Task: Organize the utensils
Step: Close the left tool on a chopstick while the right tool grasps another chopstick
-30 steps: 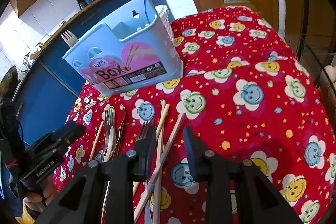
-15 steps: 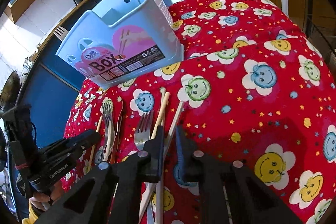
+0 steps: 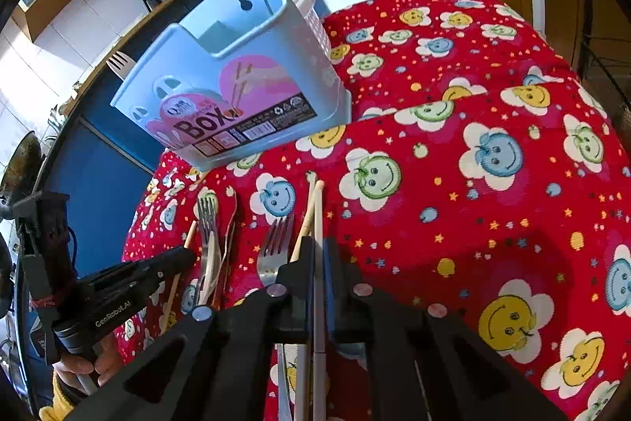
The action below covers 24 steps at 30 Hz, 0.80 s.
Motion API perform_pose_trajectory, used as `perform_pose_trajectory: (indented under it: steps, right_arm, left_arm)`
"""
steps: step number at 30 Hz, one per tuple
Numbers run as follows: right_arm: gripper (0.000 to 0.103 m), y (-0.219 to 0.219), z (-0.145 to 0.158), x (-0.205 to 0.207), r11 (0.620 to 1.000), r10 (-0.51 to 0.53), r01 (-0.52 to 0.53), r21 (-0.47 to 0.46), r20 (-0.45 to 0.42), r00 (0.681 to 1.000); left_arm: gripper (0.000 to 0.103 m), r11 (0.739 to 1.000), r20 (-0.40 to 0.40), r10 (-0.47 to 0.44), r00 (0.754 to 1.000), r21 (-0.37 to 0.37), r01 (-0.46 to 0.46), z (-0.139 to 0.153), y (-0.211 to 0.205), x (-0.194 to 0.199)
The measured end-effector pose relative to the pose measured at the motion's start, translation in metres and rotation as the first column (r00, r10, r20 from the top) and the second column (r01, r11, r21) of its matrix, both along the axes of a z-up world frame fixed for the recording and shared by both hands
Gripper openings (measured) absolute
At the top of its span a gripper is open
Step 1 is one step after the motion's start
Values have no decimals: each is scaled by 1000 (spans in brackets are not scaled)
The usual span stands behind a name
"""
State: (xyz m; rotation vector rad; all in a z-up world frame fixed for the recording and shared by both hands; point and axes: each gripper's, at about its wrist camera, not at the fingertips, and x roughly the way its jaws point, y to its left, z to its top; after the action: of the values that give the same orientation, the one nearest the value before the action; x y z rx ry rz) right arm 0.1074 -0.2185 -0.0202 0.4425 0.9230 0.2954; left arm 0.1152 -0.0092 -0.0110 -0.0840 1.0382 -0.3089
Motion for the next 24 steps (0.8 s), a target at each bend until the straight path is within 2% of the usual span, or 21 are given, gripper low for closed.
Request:
perform_pose_trajectory:
  steps: [4, 9, 17, 24]
  right_arm:
    - [6, -3, 10, -6, 1000, -2, 1, 13, 42, 999]
    - [6, -4, 23, -13, 1000, -2, -1, 23, 95, 996]
    - [6, -1, 47, -26, 1000, -6, 5, 6, 208, 978]
    - [6, 2, 69, -35, 1000, -5, 11, -16, 304, 953]
  left_arm:
    - [4, 999, 17, 14, 1000, -45, -13, 8, 8, -7]
    - [4, 998, 92, 20, 996, -69, -13, 28, 12, -18]
    - [4, 993, 222, 55, 974, -115, -30, 61, 14, -35]
    - [4, 988, 296, 92, 951, -150, -49, 79, 17, -42]
